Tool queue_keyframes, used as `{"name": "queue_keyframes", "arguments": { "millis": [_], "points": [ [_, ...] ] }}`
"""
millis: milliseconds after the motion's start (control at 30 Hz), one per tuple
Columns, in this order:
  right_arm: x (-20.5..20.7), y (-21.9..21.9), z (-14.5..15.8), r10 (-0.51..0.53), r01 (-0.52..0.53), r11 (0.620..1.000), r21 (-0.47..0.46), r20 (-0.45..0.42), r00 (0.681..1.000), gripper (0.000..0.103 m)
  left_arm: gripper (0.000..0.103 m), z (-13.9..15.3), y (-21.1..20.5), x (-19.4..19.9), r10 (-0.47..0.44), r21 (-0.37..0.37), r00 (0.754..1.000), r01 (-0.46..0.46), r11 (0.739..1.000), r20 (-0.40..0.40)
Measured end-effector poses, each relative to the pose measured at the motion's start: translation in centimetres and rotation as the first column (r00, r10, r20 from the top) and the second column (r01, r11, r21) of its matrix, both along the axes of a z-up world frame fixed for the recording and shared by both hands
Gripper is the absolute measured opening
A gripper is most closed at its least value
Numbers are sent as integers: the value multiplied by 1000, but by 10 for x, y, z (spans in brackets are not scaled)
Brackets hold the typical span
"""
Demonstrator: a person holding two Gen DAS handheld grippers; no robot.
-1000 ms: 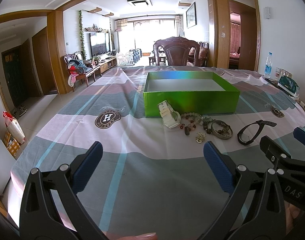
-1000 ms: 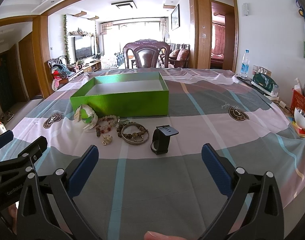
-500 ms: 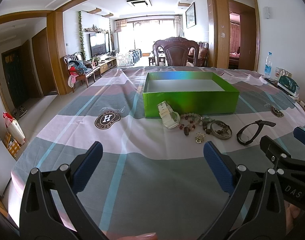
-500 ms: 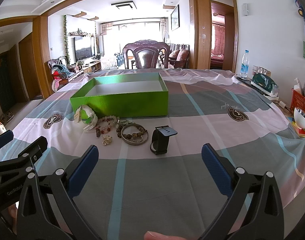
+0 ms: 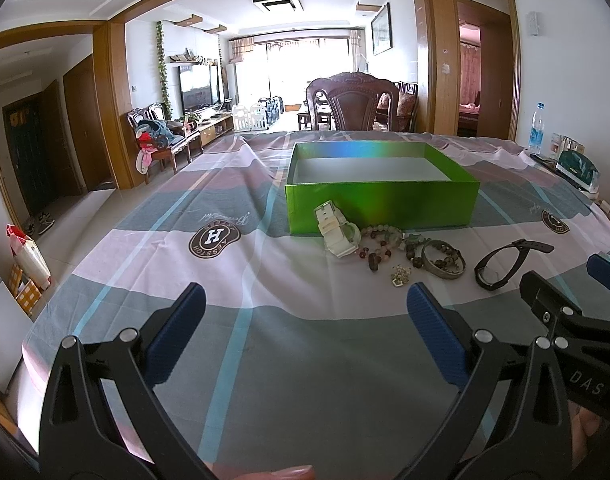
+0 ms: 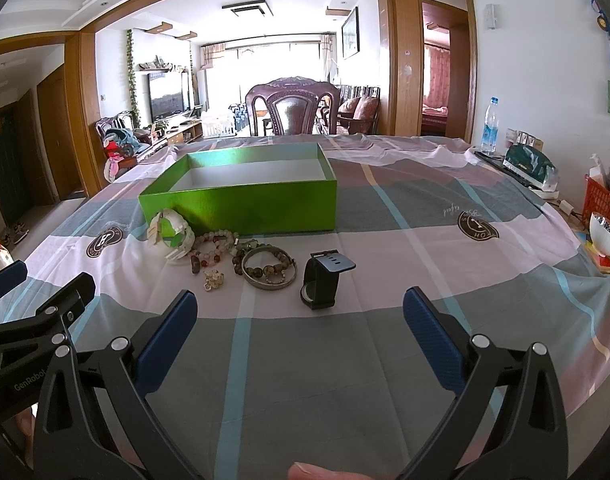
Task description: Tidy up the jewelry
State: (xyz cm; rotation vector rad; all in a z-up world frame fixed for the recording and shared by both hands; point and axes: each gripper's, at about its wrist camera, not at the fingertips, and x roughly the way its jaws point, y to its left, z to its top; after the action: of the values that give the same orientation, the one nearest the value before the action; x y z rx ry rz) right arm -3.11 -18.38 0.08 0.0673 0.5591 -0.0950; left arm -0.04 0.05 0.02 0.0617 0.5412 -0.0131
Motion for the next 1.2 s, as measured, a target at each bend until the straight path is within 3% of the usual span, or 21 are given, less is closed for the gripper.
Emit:
{"name": "queue_keyframes", "arguments": {
  "millis": [1200],
  "points": [
    [0,0,-3,1,-1,1000,5,-2,1000,100,99,-3,0,2,0,0,1000,0,1000,-3]
  ]
}}
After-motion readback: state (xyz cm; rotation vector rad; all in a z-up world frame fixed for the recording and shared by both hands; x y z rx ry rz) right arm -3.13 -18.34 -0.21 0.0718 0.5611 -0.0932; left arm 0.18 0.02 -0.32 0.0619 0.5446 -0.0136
